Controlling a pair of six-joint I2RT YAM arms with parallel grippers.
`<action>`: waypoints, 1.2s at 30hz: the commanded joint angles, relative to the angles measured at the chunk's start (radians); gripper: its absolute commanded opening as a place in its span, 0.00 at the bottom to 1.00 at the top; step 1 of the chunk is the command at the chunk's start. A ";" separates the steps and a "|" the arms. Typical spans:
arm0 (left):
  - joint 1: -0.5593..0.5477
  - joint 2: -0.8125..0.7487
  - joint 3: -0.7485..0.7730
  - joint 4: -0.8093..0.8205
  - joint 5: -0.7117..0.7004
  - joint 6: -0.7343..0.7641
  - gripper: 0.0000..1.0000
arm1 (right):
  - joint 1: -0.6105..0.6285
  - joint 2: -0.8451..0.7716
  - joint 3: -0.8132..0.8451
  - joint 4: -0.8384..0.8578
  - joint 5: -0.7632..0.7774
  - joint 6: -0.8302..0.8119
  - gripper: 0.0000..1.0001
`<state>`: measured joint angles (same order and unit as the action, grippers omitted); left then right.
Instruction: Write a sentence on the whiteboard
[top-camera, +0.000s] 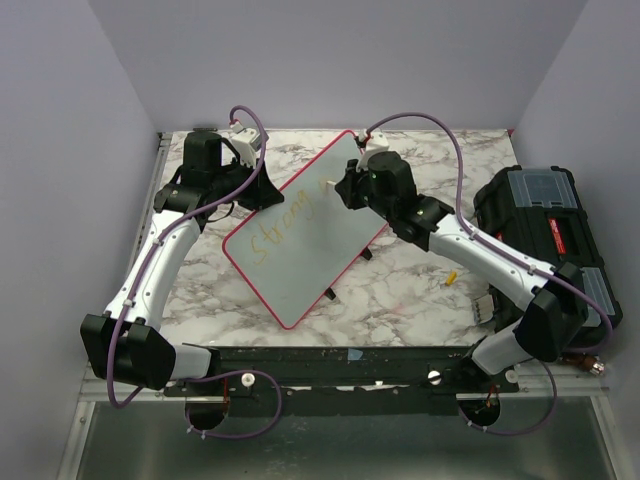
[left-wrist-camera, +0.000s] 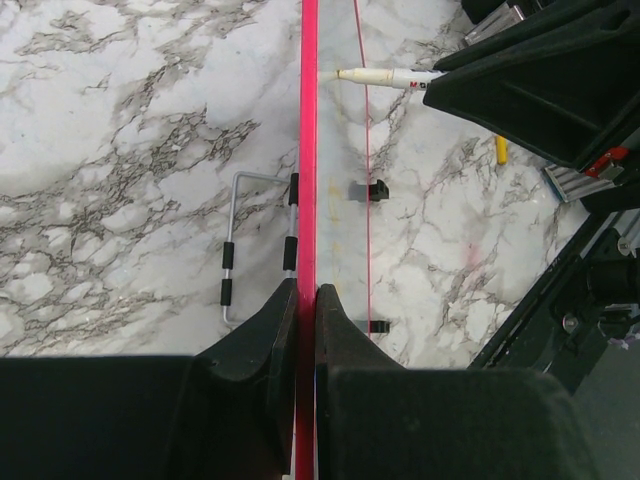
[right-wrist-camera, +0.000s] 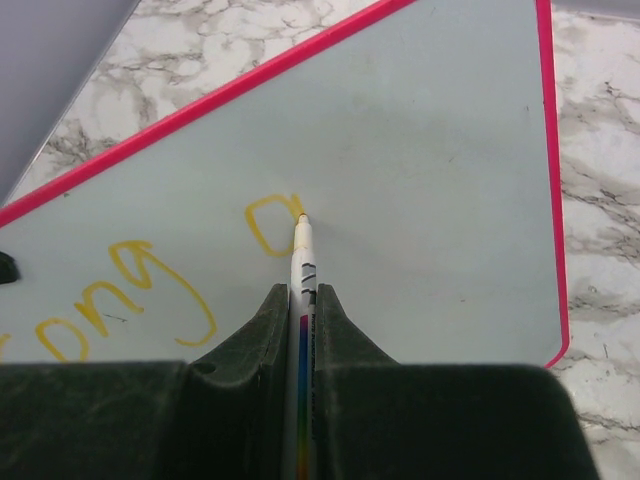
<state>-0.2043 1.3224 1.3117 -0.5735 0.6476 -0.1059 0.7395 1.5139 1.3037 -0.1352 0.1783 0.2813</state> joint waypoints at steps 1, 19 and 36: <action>-0.015 -0.009 -0.012 -0.002 0.021 0.048 0.00 | 0.001 -0.006 -0.050 -0.001 -0.015 0.015 0.01; -0.017 -0.010 -0.012 0.001 0.025 0.046 0.00 | 0.000 -0.041 0.007 -0.040 0.133 -0.068 0.01; -0.018 -0.018 -0.014 0.001 0.025 0.046 0.00 | -0.004 -0.050 0.049 0.008 0.058 -0.034 0.01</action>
<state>-0.2073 1.3220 1.3102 -0.5694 0.6586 -0.1097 0.7395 1.4509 1.3231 -0.1467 0.2661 0.2356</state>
